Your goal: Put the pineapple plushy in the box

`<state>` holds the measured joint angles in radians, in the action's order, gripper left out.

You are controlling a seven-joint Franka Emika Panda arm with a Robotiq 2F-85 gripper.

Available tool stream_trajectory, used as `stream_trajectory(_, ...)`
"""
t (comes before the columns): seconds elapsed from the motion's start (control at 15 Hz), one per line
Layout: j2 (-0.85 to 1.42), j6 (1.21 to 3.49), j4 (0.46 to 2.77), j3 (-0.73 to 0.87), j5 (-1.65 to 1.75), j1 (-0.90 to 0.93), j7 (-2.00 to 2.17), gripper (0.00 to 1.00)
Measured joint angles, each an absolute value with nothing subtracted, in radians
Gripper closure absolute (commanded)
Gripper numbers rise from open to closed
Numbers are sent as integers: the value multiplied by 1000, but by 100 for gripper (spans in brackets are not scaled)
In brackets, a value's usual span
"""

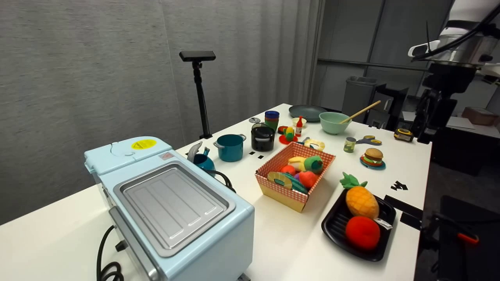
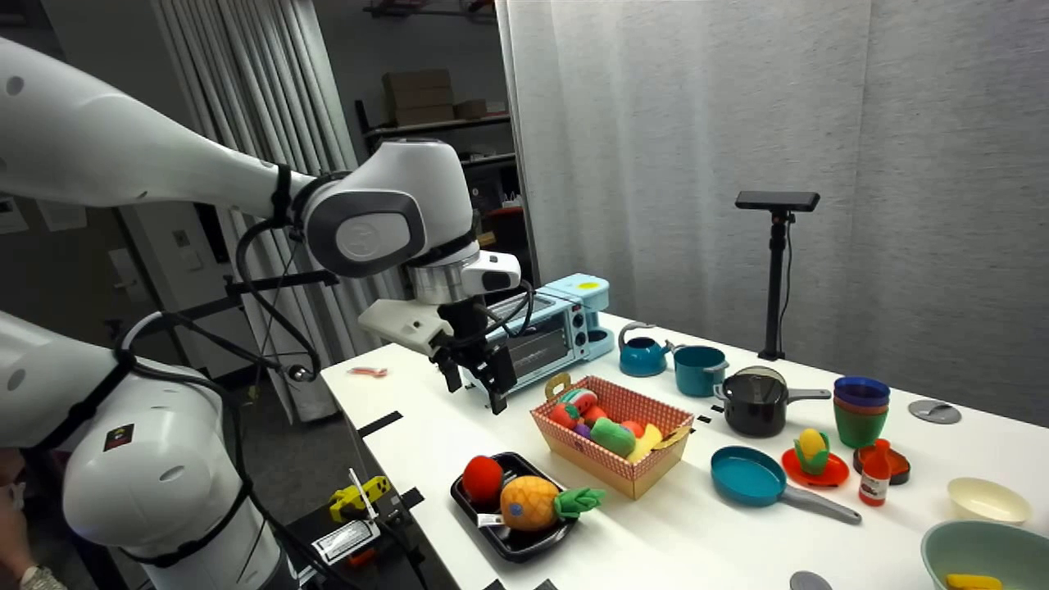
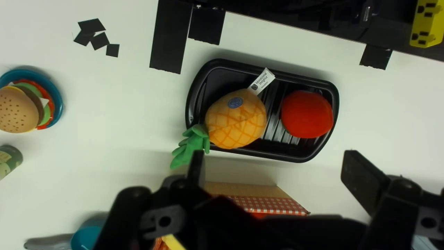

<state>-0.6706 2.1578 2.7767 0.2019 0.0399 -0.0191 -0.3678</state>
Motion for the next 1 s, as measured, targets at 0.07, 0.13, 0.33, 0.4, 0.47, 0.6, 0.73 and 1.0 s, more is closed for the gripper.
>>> stream_trajectory(0.07,-656,2168,2776,189,29,-11,-358,0)
stream_trajectory(0.13,-639,2184,2776,175,21,-4,-342,0)
stream_trajectory(0.33,-573,2277,2776,130,5,7,-271,0)
stream_trajectory(0.4,-555,2287,2775,122,5,7,-265,0)
stream_trajectory(0.47,-548,2286,2773,121,5,7,-265,0)
stream_trajectory(0.6,-552,2285,2771,124,5,7,-266,0)
stream_trajectory(0.73,-553,2285,2770,123,5,7,-266,0)
stream_trajectory(1.0,-511,2309,2771,121,7,-6,-215,0)
